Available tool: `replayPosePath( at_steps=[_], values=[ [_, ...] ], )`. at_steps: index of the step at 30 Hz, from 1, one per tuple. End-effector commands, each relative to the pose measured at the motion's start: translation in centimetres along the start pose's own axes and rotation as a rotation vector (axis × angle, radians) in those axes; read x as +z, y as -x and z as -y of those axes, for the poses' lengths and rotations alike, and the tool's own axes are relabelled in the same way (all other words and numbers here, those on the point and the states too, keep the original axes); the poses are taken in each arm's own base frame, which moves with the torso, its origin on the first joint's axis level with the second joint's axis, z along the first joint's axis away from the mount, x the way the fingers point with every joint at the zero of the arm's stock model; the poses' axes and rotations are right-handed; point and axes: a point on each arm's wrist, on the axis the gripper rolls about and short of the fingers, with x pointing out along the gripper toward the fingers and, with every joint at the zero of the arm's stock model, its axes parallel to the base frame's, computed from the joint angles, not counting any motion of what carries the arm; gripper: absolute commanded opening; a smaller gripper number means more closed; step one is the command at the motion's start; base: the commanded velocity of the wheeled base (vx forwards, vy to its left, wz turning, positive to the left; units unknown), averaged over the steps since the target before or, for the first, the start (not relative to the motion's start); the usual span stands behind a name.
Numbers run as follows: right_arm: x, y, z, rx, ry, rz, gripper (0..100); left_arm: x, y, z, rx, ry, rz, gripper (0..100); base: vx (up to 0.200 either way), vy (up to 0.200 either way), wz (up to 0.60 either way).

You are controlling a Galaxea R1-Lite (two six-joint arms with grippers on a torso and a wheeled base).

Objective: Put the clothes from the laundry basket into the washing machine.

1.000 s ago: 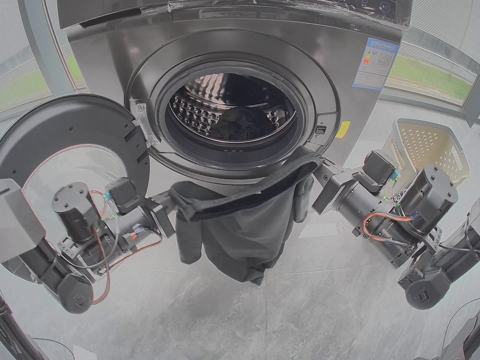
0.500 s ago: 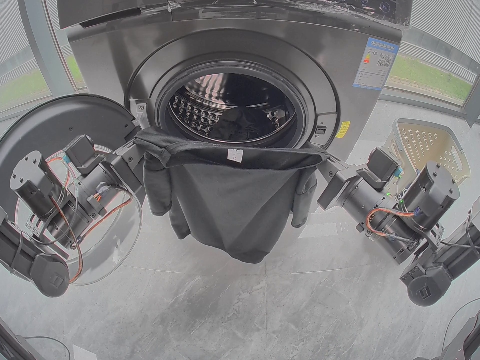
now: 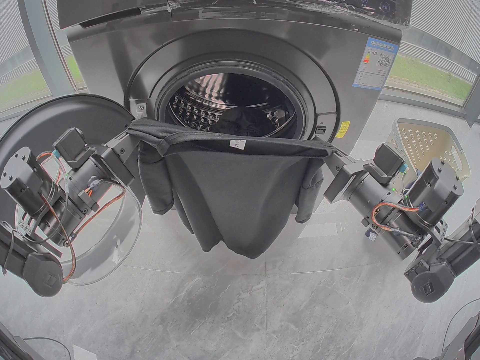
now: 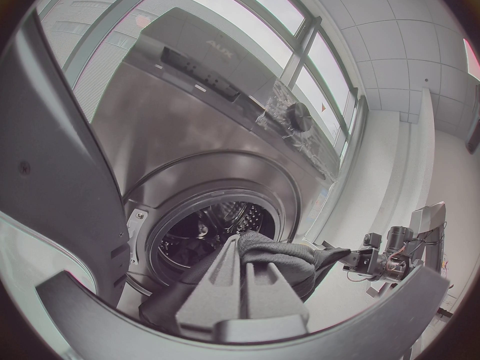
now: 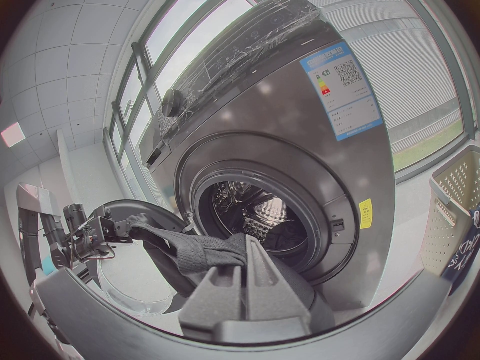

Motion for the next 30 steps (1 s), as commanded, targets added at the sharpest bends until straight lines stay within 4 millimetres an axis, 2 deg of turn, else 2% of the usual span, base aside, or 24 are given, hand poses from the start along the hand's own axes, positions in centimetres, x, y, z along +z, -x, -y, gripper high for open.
replayPosePath(
  at_steps=[1,10,18,22,23,28,29,30],
  values=[
    [0.7,0.0,-0.1,-0.002,0.004,0.023,0,0.7,0.6,0.8,-0.020,-0.002,0.015,0,0.000,0.000,0.00],
    [1.1,0.1,0.0,-0.006,0.008,0.038,0,-0.7,0.3,1.4,-0.047,0.021,-0.031,0,0.000,0.000,0.00],
    [0.6,0.4,-0.3,0.002,0.014,0.013,0,-1.1,-0.9,4.1,-0.171,0.051,-0.032,0,0.000,0.000,0.00],
    [-0.7,0.7,-0.4,0.010,0.011,-0.037,0,-2.1,-1.8,5.2,-0.233,0.071,-0.057,0,0.000,0.000,0.00],
    [-2.1,1.1,-0.6,0.016,0.009,-0.094,0,-2.6,-2.1,5.4,-0.244,0.067,-0.067,0,0.000,0.000,0.00],
    [-5.0,1.4,-1.5,0.041,0.000,-0.193,0,-3.1,-2.2,5.4,-0.237,0.032,-0.075,0,0.000,0.000,0.00],
    [-5.6,1.4,-1.5,0.043,0.004,-0.212,100,-3.1,-2.2,5.4,-0.237,0.031,-0.074,0,0.000,0.000,0.00],
    [-5.6,1.4,-1.5,0.043,0.004,-0.212,100,-3.1,-2.2,5.4,-0.237,0.031,-0.074,0,0.000,0.000,0.00]
  ],
)
